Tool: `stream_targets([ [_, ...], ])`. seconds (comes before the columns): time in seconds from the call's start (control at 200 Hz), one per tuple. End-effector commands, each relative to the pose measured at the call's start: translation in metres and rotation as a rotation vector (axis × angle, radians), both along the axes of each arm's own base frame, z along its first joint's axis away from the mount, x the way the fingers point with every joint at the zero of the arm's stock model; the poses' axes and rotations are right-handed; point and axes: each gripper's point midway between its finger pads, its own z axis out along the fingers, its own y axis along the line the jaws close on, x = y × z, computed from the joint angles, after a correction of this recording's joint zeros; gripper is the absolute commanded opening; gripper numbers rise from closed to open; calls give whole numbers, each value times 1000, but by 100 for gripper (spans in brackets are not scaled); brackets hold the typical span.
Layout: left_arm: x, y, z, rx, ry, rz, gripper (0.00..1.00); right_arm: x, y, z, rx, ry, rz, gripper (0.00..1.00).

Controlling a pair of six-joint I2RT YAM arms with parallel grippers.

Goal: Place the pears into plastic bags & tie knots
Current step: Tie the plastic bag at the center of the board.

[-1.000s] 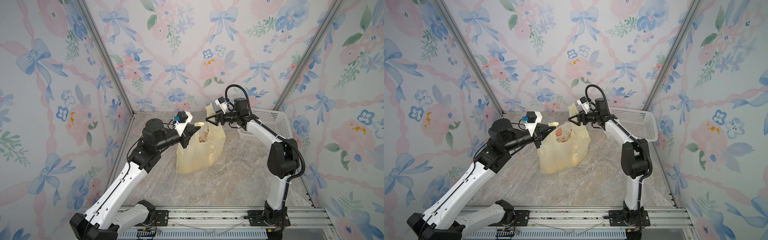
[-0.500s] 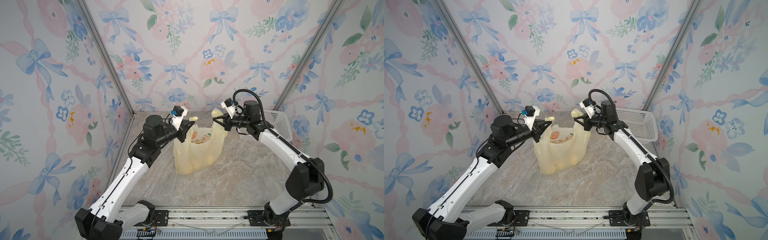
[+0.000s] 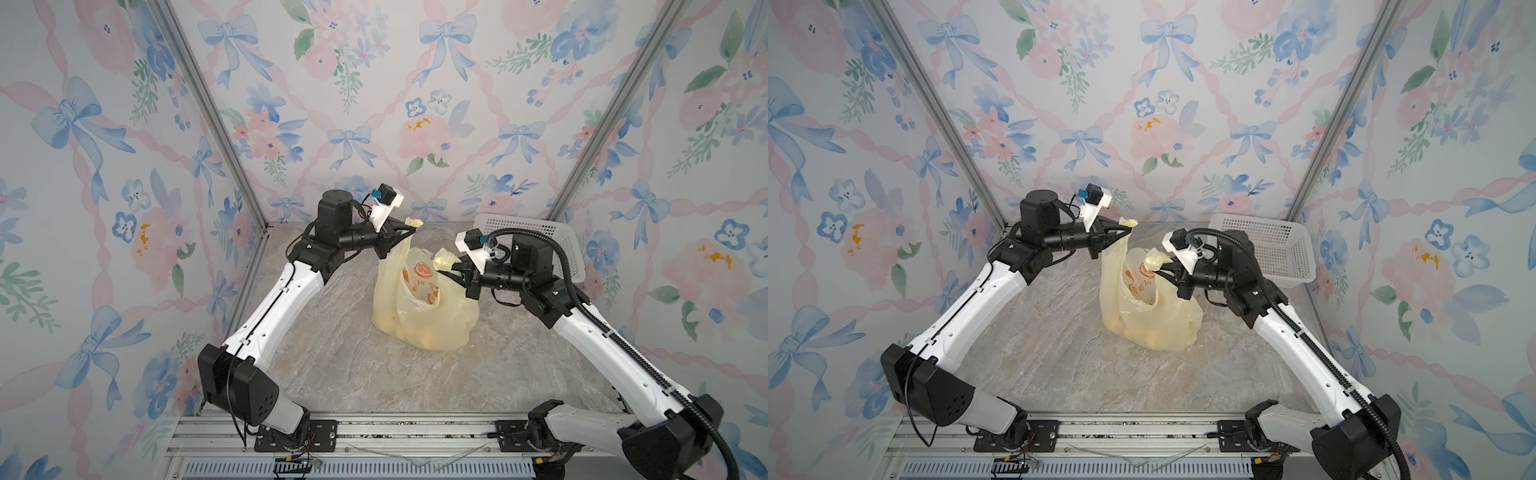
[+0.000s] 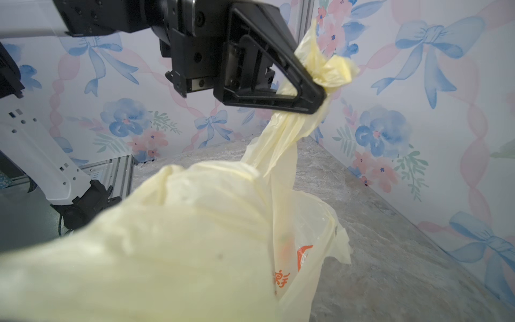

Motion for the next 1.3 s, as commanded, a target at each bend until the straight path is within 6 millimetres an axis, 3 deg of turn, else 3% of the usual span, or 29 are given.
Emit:
stream_targets([
  [0.0, -19, -7, -27, 61, 88, -100, 0, -20, 17, -20, -53, 17, 119, 0],
  [0.155, -29, -4, -44, 101, 129, -117, 2, -29, 37, -26, -102, 29, 198, 0],
  [0.39, -39, 17, -57, 170, 126, -71, 59, -25, 48, -25, -132, 42, 223, 0],
  [0.545, -42, 38, -59, 198, 92, -17, 69, -24, 49, -24, -131, 36, 222, 0],
  [0.65, -43, 47, -65, 222, 88, -1, 69, -26, 49, -24, -132, 39, 230, 0],
  [0.69, -42, 47, -68, 228, 90, 1, 65, -26, 48, -23, -132, 39, 232, 0],
  [0.76, -44, 43, -71, 218, 104, -32, 35, -34, 50, -18, -109, 50, 276, 0],
  [0.895, -44, 32, -71, 193, 123, -93, 15, -40, 54, -14, -99, 61, 313, 0],
  [0.99, -45, 26, -70, 198, 117, -109, 13, -43, 59, -14, -108, 64, 333, 0],
  [1.125, -48, 16, -72, 223, 112, -130, 18, -35, 66, -12, -136, 60, 309, 0],
  [1.295, -54, 11, -84, 293, 117, -135, 25, -10, 70, -19, -201, 72, 211, 0],
])
